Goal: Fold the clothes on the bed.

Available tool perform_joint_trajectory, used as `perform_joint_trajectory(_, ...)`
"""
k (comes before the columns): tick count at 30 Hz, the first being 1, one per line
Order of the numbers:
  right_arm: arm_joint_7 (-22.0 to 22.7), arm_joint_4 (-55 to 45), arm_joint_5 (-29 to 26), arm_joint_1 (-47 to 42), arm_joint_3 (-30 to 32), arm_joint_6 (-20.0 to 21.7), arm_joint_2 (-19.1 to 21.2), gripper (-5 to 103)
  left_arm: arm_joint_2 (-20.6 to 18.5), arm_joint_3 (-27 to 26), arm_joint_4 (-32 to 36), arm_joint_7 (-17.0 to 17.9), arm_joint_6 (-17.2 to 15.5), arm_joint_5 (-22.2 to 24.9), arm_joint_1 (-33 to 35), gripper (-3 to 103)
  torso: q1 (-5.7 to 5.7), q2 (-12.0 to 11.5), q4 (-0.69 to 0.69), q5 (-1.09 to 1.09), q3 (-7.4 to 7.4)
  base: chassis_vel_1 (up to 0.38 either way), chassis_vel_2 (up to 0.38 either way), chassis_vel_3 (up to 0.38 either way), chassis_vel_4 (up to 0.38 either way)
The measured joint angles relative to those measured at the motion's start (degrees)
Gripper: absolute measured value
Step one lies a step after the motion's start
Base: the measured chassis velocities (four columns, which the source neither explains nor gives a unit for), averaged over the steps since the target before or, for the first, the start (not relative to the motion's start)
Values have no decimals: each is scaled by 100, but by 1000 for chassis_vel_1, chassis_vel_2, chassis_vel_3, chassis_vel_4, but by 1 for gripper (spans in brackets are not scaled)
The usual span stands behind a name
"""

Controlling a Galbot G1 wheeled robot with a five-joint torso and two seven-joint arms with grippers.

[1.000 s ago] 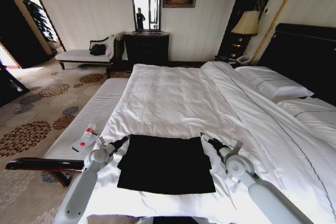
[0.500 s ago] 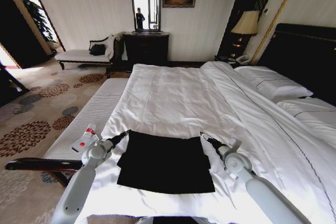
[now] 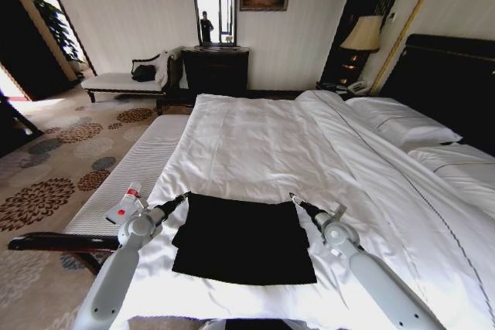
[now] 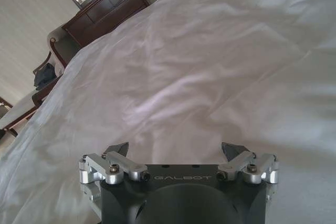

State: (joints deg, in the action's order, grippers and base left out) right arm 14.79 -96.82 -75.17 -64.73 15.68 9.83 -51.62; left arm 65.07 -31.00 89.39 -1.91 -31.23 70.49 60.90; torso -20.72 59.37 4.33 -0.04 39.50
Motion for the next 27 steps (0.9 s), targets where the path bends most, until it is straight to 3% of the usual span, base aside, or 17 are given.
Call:
perform_joint_trajectory(4,-86,-24,-38,-113,35,-55,-42,95,-12,9,0,-2,23,-35,9,0,0,0,0,0,0,0,0,0,0)
perform_joint_trajectory(11,-199,-95,9,-301,59,-139,-127,61,-9,21,-7,-5,39,-66,23,0,0,0,0,1,0,0,0,0,0)
perform_joint_trajectory(13,-215,-85,23,-302,48,-148,-133,61,-7,22,-6,-6,40,-71,27,0,0,0,0,1,0,0,0,0,0)
perform_joint_trajectory(14,-233,-82,30,-308,39,-160,-140,50,-4,22,0,-6,42,-78,39,0,0,0,-1,1,0,0,0,0,0)
perform_joint_trajectory(16,-241,-92,30,-318,39,-167,-140,50,-4,20,7,-6,43,-80,45,0,0,0,-1,1,0,0,0,0,0)
perform_joint_trajectory(17,-265,-150,29,-361,40,-179,-139,40,-7,11,28,-6,46,-83,65,0,0,0,-1,1,0,0,0,0,0)
perform_joint_trajectory(19,-274,-176,29,-387,42,-181,-136,40,-11,4,33,-6,47,-85,73,0,0,0,-1,1,0,0,0,0,0)
perform_joint_trajectory(24,-319,-236,44,-502,72,-196,-129,13,-31,-30,46,-6,60,-102,108,0,0,0,0,0,0,0,0,0,0)
perform_joint_trajectory(26,-325,-238,45,-510,75,-200,-129,13,-29,-32,49,-6,64,-107,110,0,0,0,0,1,0,0,0,0,0)
perform_joint_trajectory(27,-347,-242,52,-524,78,-213,-129,8,-19,-35,57,-6,71,-123,117,0,0,0,0,1,0,0,0,0,0)
